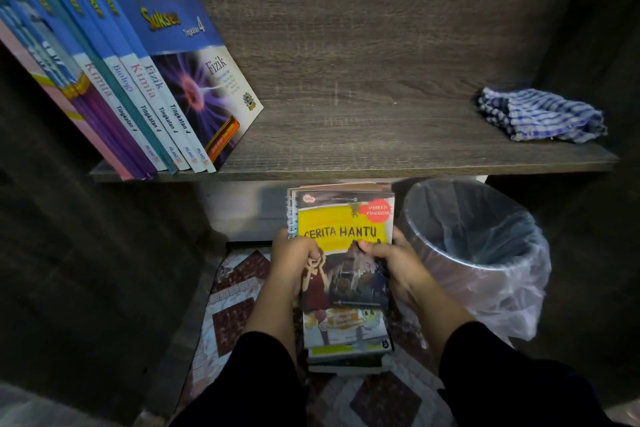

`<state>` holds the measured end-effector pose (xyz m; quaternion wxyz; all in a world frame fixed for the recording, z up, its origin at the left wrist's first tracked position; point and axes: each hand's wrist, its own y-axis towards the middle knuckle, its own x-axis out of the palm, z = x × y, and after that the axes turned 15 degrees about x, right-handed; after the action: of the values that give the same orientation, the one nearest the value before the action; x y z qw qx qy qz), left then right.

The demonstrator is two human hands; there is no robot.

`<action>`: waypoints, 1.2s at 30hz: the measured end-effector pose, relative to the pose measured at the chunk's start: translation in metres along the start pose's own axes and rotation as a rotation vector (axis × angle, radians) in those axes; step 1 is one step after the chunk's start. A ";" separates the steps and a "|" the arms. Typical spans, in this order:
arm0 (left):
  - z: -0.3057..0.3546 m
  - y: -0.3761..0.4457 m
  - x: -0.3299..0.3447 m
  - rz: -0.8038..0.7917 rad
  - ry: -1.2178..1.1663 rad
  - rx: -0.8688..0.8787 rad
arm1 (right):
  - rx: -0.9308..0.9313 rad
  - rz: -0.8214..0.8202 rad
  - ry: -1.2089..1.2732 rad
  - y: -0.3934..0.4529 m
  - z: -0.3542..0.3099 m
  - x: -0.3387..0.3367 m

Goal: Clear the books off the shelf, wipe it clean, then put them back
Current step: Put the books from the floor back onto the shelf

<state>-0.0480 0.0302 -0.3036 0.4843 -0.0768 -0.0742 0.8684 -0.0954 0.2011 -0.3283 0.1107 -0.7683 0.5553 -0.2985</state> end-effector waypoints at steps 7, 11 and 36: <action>-0.036 -0.011 -0.006 -0.157 0.142 0.124 | 0.032 0.077 -0.263 -0.007 0.014 -0.005; -0.041 -0.007 -0.001 -0.102 0.098 0.122 | -0.002 0.108 -0.319 -0.006 0.016 -0.006; 0.200 -0.073 -0.049 -0.285 0.477 0.381 | -0.145 0.056 -0.565 -0.153 -0.183 0.065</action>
<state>-0.0029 0.0153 -0.0904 0.6103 -0.1747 0.1947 0.7477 -0.0680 0.2263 -0.0833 0.2142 -0.8112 0.5433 -0.0290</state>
